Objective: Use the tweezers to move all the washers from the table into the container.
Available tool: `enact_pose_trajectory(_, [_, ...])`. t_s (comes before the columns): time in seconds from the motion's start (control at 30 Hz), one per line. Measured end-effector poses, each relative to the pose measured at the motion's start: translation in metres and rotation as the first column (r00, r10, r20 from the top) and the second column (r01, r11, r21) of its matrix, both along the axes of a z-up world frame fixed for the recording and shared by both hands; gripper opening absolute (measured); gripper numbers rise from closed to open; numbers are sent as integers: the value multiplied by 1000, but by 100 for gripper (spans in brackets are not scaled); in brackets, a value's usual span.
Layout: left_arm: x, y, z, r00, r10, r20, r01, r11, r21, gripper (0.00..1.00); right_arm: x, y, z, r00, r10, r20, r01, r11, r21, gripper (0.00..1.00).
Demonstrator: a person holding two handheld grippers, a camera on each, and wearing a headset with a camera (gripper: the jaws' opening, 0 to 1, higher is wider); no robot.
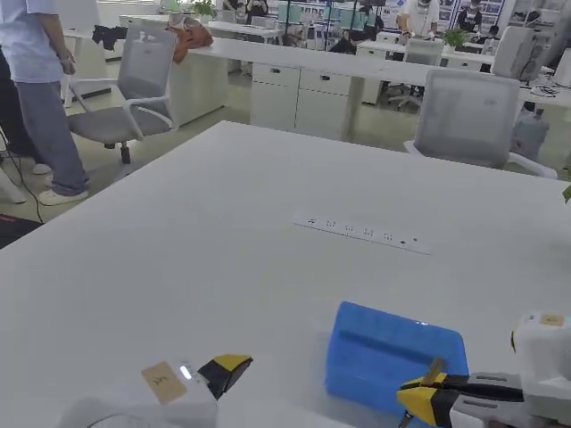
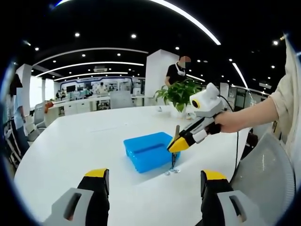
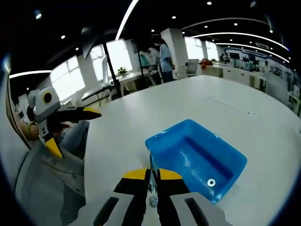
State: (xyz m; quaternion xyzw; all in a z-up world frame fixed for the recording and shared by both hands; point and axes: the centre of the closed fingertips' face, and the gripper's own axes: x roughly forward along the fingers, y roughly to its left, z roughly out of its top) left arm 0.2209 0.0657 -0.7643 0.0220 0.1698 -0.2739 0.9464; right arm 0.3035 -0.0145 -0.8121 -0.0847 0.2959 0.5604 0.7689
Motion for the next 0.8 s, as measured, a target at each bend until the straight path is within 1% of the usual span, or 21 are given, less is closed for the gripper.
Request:
enact_pose_trajectory(0.1, [0,0,0,1000,-3,-1,3,1000,2,81,0,2,-6,1000,18,0,-18,999,-28,3])
enact_pose_trajectory(0.13, [0,0,-1,1000,-3,-2,3,1000,3,81,0,1,-10,1000,24,-4,-25,998,-55,3])
enact_pose_trajectory(0.17, [0,0,-1,1000,-3,-2,3,1000,4,81,-1,1,-12,999,34,6,-33,997,-72,3])
enact_pose_trajectory(0.2, [0,-1,-1,1000,-5,-3,5,1000,2,80,-1,2,-10,999,37,15,-36,997,-61,3])
enact_pose_trajectory(0.27, [0,0,-1,1000,-4,-4,4,1000,2,80,-2,3,-9,999,42,-1,-42,997,-59,3])
enact_pose_trajectory(0.33, [0,0,-1,1000,-3,-5,3,1000,3,80,-4,4,-9,999,51,2,-51,996,-68,3])
enact_pose_trajectory(0.4, [0,0,-1,1000,-4,-6,4,1000,1,80,-5,6,-8,998,55,0,-55,997,-59,3])
enact_pose_trajectory(0.47, [0,0,-2,1000,-5,-8,5,1000,5,80,-7,6,-9,998,59,-4,-60,996,-64,3])
enact_pose_trajectory(0.5, [0,0,-2,1000,-6,-8,6,1000,6,80,-6,6,-8,998,63,15,-62,996,-67,3])
enact_pose_trajectory(0.53, [0,0,-2,1000,-7,-8,7,1000,7,80,-6,5,-9,998,62,12,-61,995,-76,3])
enact_pose_trajectory(0.63, [0,0,-2,1000,-7,-8,7,1000,9,80,-3,4,-9,998,56,34,-53,995,-88,3])
enact_pose_trajectory(0.73, [-1,-1,-2,1000,-8,-10,8,1000,7,79,-3,4,-9,998,57,32,-54,995,-89,3])
enact_pose_trajectory(0.8, [-1,0,-2,1000,-8,-9,8,1000,9,79,-2,2,-9,998,53,43,-49,994,-98,3])
